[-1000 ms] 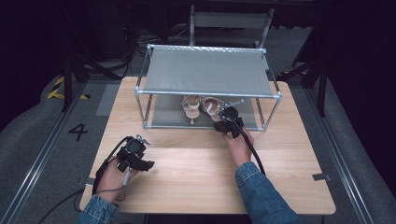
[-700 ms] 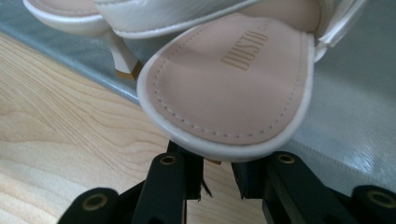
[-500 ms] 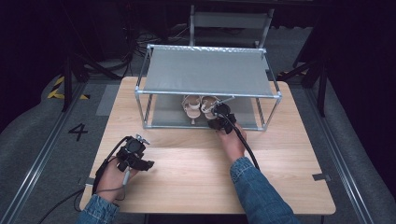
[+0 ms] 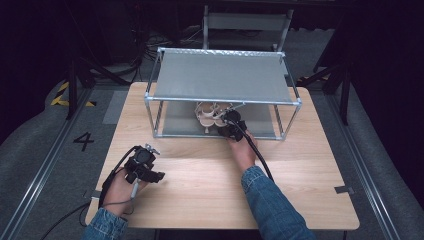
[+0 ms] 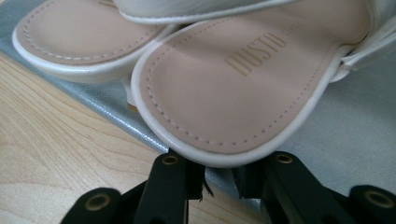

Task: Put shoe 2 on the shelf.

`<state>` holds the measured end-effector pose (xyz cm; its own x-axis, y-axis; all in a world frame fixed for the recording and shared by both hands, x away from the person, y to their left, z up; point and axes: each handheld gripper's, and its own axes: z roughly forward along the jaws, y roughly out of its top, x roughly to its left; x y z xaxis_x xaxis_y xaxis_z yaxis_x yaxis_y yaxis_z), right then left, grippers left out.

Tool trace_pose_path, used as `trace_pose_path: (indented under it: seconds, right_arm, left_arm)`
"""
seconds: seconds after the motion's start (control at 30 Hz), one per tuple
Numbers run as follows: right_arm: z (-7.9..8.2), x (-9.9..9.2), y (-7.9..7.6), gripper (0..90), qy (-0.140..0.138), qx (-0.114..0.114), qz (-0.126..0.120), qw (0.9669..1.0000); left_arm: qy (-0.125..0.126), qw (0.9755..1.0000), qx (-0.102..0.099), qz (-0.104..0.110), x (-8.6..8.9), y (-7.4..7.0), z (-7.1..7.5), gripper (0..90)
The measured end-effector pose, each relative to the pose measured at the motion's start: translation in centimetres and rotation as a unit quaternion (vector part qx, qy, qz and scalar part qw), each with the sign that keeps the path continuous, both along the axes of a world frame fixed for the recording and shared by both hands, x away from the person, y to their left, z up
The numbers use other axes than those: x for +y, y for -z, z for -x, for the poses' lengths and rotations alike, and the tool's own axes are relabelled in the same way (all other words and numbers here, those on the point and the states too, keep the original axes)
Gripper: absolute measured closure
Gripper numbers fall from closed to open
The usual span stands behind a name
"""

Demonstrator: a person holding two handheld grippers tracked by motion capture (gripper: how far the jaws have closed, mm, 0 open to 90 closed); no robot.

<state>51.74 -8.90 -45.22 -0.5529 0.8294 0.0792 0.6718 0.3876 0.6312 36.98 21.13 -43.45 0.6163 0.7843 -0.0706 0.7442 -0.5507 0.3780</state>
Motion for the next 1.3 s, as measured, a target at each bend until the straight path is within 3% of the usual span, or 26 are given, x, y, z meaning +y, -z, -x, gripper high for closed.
trace_pose_path:
  seconds: [0.03,0.13,0.27,0.33,0.6,0.8,1.1,1.3]
  right_arm:
    - [0.0,0.0,0.0,75.6,0.001,0.001,0.001,1.0000]
    - [0.4,-0.1,-0.4,56.1,-0.006,0.008,0.011,0.9999]
    - [1.3,-0.6,-1.2,50.6,0.002,-0.005,0.026,0.9997]
    - [1.8,-1.3,-1.9,49.1,-0.005,-0.010,0.013,0.9999]
    - [5.1,-3.9,-4.7,47.0,-0.005,-0.015,0.003,0.9999]
    - [7.3,-6.9,-6.1,46.0,-0.011,-0.015,0.008,0.9998]
    - [10.5,-11.1,-6.9,43.1,-0.012,-0.018,0.010,0.9997]
    - [11.7,-13.1,-6.9,42.2,-0.006,-0.018,0.002,0.9998]
  left_arm:
    - [0.001,1.0000,-0.001,-0.002,0.0,0.0,0.0,43.0]
    - [0.001,1.0000,0.001,-0.002,0.0,0.0,-0.1,43.0]
    - [0.001,1.0000,0.000,-0.001,-0.1,-0.1,-0.1,43.0]
    - [0.001,1.0000,0.000,-0.001,-0.1,-0.1,-0.1,43.0]
    - [-0.003,1.0000,-0.004,-0.001,0.1,-0.2,0.0,43.0]
    - [-0.003,0.9999,-0.009,-0.004,0.0,-0.4,0.0,43.0]
    - [-0.004,0.9999,-0.014,-0.003,-0.3,-0.5,-0.1,43.0]
    - [-0.006,0.9999,-0.016,0.001,-0.4,-0.7,-0.3,42.9]
